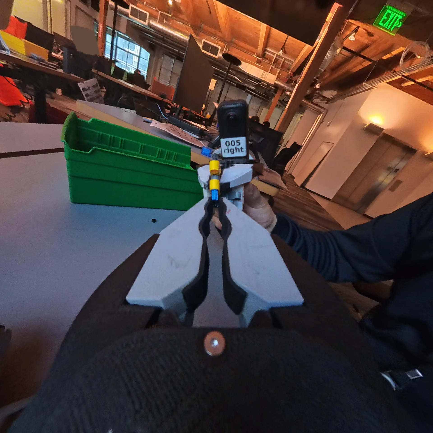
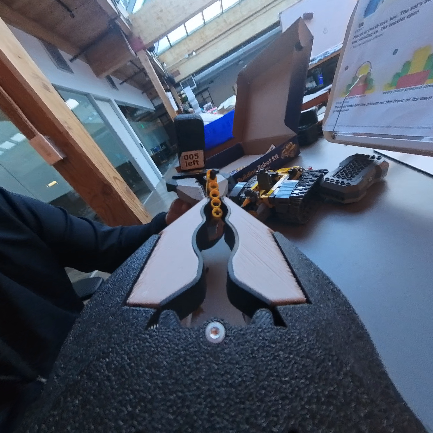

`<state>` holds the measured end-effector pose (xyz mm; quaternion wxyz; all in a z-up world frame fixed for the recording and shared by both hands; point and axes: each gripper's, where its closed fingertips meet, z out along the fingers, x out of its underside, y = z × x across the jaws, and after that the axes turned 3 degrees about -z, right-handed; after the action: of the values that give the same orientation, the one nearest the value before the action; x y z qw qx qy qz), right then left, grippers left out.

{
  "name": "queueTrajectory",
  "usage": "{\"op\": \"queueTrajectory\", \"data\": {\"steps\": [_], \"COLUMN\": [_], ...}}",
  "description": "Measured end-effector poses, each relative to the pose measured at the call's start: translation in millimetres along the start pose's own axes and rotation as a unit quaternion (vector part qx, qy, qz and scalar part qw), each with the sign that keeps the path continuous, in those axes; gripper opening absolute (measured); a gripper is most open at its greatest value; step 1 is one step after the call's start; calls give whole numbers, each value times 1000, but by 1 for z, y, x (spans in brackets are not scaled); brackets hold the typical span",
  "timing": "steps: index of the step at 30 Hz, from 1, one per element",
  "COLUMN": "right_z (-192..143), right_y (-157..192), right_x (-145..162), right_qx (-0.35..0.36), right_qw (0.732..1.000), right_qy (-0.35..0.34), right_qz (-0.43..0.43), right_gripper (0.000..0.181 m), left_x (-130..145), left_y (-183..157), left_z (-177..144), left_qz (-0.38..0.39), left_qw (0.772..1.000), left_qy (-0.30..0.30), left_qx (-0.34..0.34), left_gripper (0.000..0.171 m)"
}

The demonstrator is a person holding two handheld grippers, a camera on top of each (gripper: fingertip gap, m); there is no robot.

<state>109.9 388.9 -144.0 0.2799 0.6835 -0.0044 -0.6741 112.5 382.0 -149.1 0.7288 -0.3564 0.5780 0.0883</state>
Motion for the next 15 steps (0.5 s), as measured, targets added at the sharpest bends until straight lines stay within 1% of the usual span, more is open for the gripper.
{"op": "queueTrajectory", "data": {"steps": [2,6,9,11,13,14,15], "right_z": [0,0,0,1,0,0,0], "right_y": [0,-2,0,2,1,1,1], "right_x": [-3,-4,-2,1,1,1,1], "right_qx": [-1,12,-2,-9,-16,-23,-33], "right_qw": [1000,1000,1000,1000,1000,999,999], "right_qy": [-15,-20,-13,8,2,-4,-9], "right_qz": [12,6,10,-4,11,26,40], "right_gripper": [2,2,3,3,3,3,3], "left_x": [0,3,3,1,0,1,2], "left_y": [0,1,0,0,0,1,2], "left_z": [0,0,1,-1,1,1,2], "left_qz": [-4,0,-7,-16,-4,8,16], "left_qw": [1000,1000,1000,1000,1000,1000,1000], "left_qy": [3,11,12,2,-3,0,6], "left_qx": [0,-6,3,10,3,-6,-13], "left_gripper": [2,3,2,2,2,7,17]}}
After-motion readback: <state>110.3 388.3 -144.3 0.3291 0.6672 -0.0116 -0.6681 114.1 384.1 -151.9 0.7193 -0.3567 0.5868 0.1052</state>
